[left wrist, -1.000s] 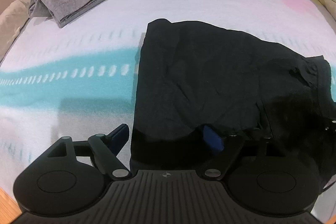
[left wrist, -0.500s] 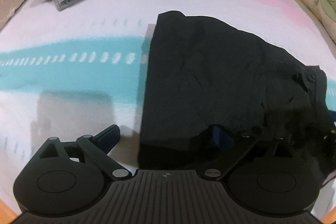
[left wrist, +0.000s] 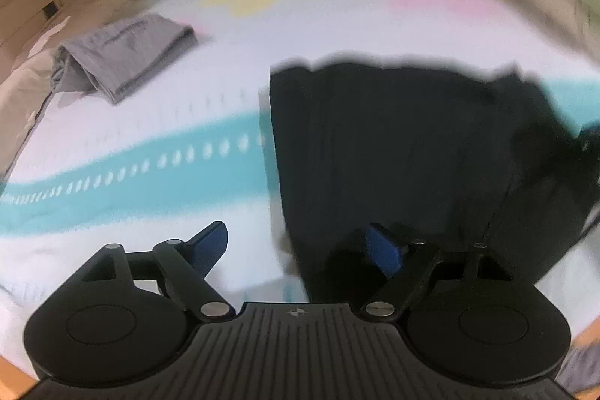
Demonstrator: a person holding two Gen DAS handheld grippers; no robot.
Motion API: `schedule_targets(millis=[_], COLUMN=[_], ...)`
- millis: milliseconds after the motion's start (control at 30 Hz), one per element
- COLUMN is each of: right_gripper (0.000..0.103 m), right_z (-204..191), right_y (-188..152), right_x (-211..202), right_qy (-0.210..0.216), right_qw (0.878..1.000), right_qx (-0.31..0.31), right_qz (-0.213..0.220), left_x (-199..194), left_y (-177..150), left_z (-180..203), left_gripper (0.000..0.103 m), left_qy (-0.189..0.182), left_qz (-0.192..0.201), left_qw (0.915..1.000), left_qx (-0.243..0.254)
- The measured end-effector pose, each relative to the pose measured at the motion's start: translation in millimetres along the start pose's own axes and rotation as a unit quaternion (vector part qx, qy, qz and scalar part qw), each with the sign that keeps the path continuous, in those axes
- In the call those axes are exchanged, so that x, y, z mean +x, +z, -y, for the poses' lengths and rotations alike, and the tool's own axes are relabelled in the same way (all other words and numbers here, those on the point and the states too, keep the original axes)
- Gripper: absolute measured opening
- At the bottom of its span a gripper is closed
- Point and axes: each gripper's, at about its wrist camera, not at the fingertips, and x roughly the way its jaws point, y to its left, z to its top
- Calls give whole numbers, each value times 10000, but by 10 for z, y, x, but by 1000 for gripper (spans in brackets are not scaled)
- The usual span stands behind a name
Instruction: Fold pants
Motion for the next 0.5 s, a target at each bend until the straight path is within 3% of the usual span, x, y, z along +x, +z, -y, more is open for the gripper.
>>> schedule_targets(millis=[167,200,233,267,300,500], right_gripper=[98,88,81,66,62,62], right_z=[-2,-33,-70,-99,-137,-348], right_y=[263,314,363,394,424,456], right_x=[-261,-250,-229,-200,-144,336], right_qy=[302,328,320,267,211,-68], right_qw=[9965,9961,9961,9964,9970,9996], right_qx=[347,326,284,250,222,-47], right_qz=[698,750,778,762,708,276], left_x=[-91,-40,5,85,163,670], left_y=[407,523,597,702,775,932], left_z=[-116,-120,-113,-104,-95,-71], left_gripper=[81,81,81,81,81,81], left_qy=[-67,6,80,183,238,414], left_qz=[573,586,567,472,383,-179], left_qw=[9951,9939,9932,9927,9926,9926], left_qx=[-803,-931,-1018,-1094,-1131,-1124])
